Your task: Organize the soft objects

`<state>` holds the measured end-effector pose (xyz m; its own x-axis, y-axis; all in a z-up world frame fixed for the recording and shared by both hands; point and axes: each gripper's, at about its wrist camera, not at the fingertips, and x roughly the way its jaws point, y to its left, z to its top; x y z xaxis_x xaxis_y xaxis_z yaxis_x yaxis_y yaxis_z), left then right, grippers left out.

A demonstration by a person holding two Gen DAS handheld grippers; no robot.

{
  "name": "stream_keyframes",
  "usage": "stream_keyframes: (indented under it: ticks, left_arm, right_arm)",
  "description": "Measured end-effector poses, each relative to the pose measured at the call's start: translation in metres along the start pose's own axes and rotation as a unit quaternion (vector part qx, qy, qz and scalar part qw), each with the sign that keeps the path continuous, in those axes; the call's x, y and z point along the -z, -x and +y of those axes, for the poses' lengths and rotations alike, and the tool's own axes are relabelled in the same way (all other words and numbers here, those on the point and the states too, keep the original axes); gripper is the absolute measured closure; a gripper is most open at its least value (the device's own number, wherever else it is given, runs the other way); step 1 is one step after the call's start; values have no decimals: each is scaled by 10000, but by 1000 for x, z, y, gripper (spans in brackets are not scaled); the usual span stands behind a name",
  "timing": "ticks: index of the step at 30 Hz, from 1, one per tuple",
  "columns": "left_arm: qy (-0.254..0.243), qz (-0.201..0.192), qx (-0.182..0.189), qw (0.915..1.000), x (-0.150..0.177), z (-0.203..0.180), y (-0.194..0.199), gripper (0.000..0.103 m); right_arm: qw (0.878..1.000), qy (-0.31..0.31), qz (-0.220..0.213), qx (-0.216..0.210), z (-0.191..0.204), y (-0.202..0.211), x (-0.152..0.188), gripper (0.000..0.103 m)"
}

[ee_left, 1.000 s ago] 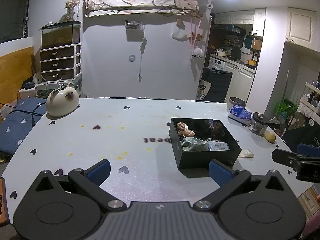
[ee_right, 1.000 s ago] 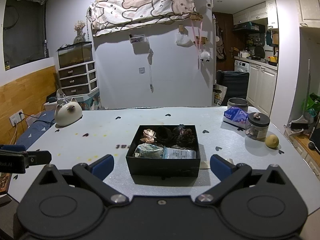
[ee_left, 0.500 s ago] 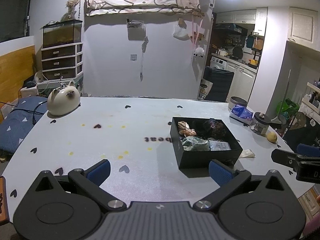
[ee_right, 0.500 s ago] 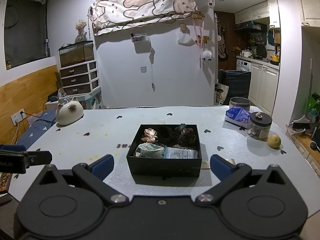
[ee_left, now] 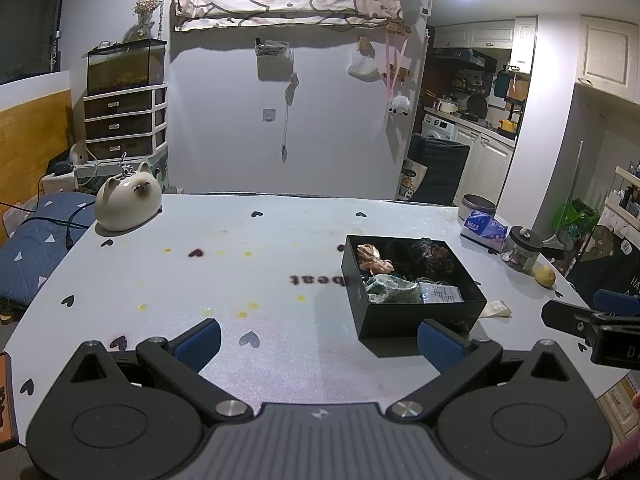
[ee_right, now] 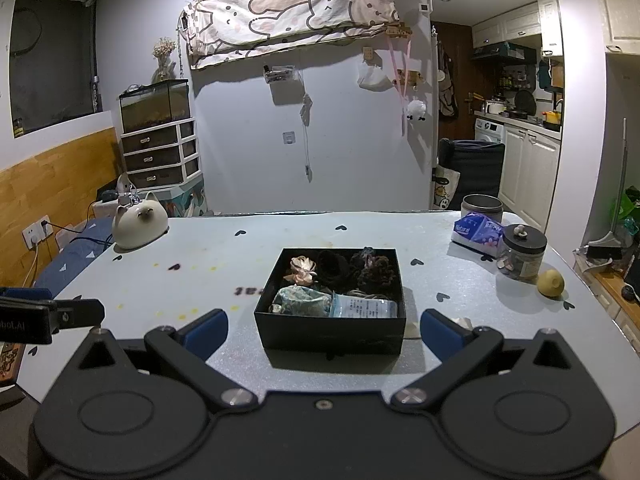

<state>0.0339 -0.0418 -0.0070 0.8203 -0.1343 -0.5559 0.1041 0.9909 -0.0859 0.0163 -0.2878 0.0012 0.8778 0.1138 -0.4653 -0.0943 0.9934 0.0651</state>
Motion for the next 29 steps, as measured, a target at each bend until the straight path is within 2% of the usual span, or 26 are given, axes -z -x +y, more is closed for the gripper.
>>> stream_keyframes:
  ticks: [29]
  left_arm:
    - [14, 16, -38, 10000, -1, 5, -2, 0]
  right_arm:
    - [10000, -2, 6, 1, -1, 0, -1, 0]
